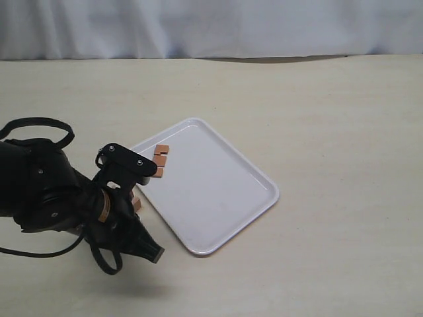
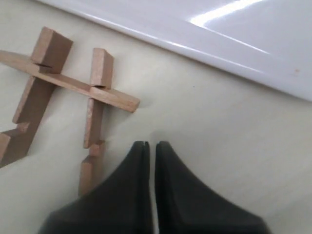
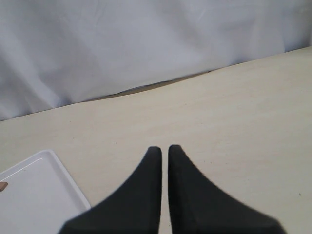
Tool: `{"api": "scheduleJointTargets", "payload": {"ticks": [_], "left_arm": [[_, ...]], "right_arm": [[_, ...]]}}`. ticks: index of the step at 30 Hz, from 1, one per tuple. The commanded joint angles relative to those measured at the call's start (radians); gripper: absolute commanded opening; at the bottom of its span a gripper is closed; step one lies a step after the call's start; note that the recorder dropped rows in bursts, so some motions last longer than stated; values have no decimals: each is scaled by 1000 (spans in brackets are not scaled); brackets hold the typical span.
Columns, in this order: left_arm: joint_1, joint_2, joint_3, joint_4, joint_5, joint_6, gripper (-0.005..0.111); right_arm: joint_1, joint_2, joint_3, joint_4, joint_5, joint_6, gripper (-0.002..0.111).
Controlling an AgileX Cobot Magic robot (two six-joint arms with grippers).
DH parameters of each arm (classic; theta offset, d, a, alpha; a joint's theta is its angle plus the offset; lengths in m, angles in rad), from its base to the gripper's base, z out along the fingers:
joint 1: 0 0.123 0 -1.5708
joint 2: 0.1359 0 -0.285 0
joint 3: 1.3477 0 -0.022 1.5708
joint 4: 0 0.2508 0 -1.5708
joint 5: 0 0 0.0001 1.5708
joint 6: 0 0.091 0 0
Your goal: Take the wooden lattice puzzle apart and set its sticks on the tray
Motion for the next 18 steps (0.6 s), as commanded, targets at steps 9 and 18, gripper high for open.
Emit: {"api": "scheduleJointTargets", "payload": {"ticks": [9,18], "left_arm": [[0,-118,-66,-24,67,-3,5],[0,-89,-244,-57,352,328,5]], "right_arm": [[3,-4,3,-7,-1,-1,4],[3,-4,3,-7,-1,-1,4]]}}
